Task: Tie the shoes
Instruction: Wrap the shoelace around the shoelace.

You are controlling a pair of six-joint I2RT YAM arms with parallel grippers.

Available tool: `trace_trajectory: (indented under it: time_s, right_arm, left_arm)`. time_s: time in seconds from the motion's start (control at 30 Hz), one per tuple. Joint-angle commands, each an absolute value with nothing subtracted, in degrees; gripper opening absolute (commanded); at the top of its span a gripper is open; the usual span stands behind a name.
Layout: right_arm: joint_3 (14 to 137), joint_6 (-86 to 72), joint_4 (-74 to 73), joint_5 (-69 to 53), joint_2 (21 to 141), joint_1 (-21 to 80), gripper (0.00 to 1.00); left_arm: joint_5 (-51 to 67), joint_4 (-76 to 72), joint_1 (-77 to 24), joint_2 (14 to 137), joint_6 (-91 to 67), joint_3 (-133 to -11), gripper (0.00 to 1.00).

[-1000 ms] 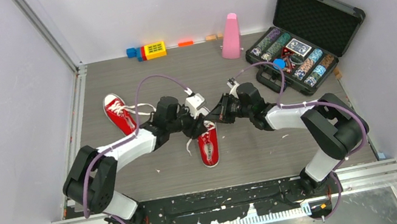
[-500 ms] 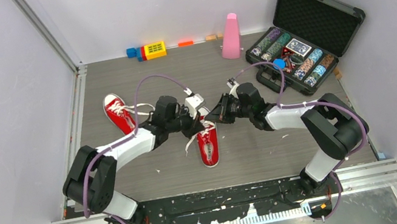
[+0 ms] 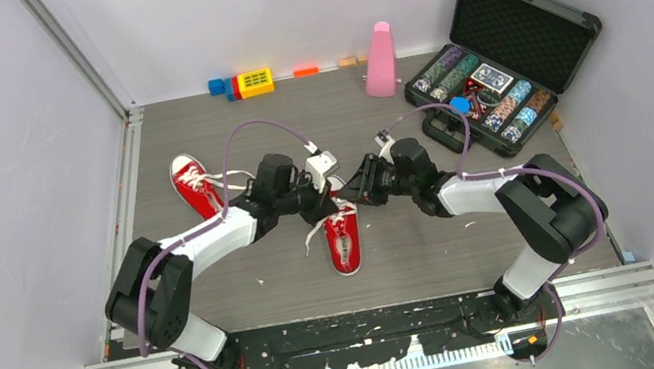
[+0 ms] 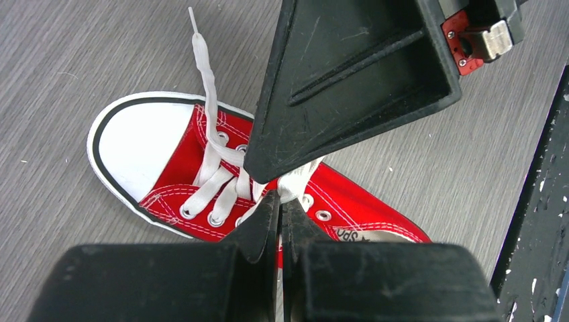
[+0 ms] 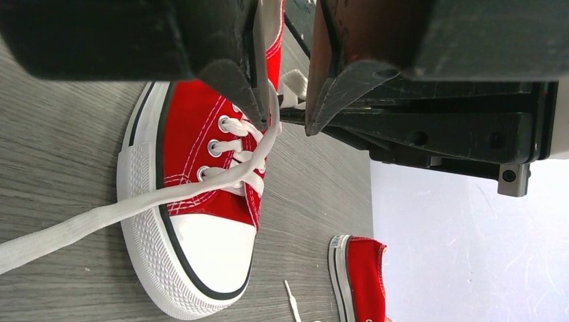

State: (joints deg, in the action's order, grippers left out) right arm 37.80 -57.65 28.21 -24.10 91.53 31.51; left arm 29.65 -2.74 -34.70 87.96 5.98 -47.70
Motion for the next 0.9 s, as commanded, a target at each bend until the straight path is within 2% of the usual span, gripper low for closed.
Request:
trace_trajectory:
  time_s: [0.0, 0.4, 0.63, 0.87]
  right_arm:
    - [37.0, -58.7, 32.5, -24.5, 89.6, 31.8, 0.33]
    - [36.6, -60.6, 34.9, -25.4, 90.5, 31.8, 0.33]
    - [36.3, -61.1, 35.7, -25.8, 90.8, 31.8, 0.41]
    - [36.3, -61.0, 35.8, -26.0, 91.4, 31.8, 0.38]
  left_arm:
    - [30.5, -3.1, -34.4, 88.5, 5.1, -50.1, 0.0]
    - [30.3, -3.3, -34.5, 88.4, 4.7, -49.8, 0.0]
    - [30.4, -2.8, -34.4, 89.2, 4.6, -50.7, 0.0]
    - [30.4, -2.9, -34.5, 89.5, 4.4, -51.2, 0.0]
